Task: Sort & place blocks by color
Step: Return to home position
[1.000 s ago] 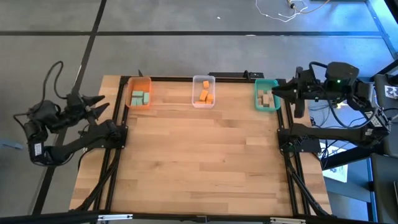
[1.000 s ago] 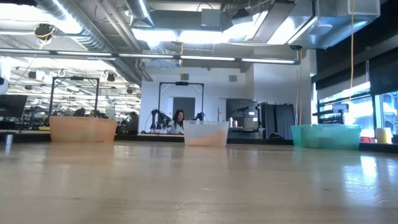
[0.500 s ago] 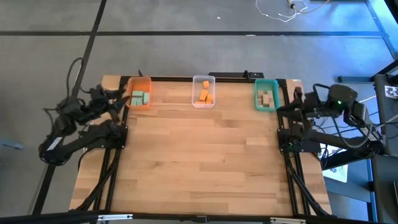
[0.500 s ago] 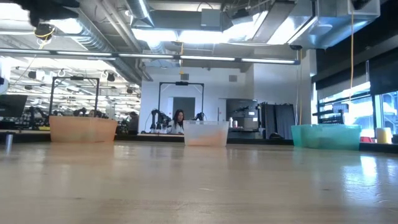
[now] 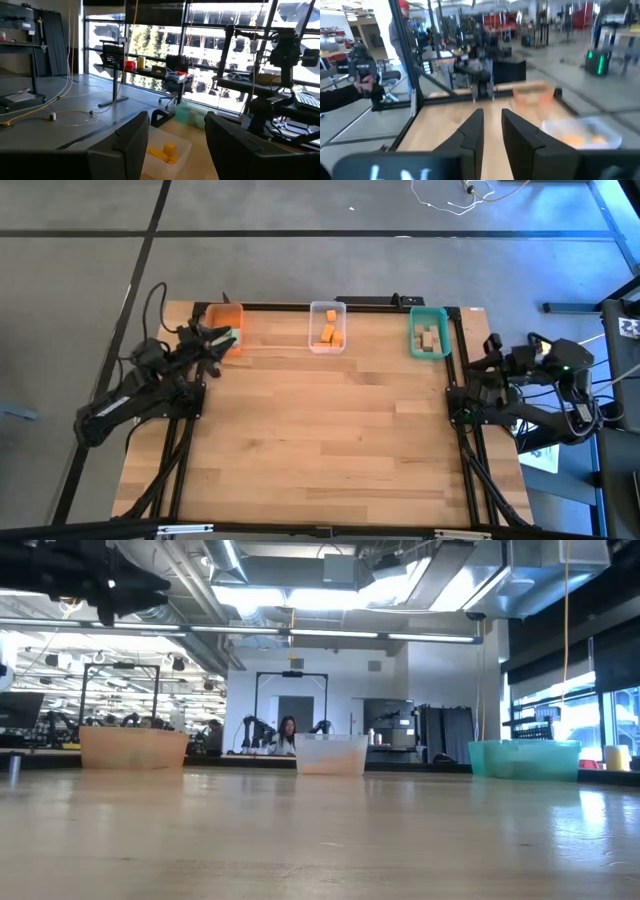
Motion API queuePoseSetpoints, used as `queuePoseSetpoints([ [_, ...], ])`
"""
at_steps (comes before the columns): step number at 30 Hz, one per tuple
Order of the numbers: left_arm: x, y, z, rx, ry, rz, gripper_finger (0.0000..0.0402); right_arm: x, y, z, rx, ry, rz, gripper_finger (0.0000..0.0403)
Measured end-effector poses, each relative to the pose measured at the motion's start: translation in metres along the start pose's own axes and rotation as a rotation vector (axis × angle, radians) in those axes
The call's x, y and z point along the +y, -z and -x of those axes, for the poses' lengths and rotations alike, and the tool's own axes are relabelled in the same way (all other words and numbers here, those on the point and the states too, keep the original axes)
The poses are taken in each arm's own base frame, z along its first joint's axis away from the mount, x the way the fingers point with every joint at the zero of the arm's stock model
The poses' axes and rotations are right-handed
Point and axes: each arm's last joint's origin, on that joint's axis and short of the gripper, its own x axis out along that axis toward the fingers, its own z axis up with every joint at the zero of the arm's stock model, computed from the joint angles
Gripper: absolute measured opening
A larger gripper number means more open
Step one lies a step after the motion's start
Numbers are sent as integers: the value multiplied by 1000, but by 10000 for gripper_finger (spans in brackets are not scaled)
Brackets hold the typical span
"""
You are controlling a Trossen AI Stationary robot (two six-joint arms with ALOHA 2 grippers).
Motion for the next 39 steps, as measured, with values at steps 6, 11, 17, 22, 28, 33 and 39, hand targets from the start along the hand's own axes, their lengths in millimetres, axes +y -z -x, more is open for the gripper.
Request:
queuePoseSetpoints([
  [6,1,17,-6,-29,62,-1,183,-3,4,-6,-36,-1,61,69],
  [11,5,43,-10,1,74,3,183,-11,15,-22,-37,-11,34,69],
  [17,8,65,-12,8,80,23,183,-19,30,-41,-40,-51,9,69],
  [22,7,66,-12,19,113,4,183,-24,41,-52,-53,-88,24,69],
  [28,6,68,-11,48,168,-39,183,-30,56,-64,-36,-111,59,69],
  [33,5,69,-11,53,180,-38,183,-36,75,-76,-35,-159,151,69],
  [39,5,69,-11,53,177,-33,183,-45,97,-91,-89,-163,266,69],
])
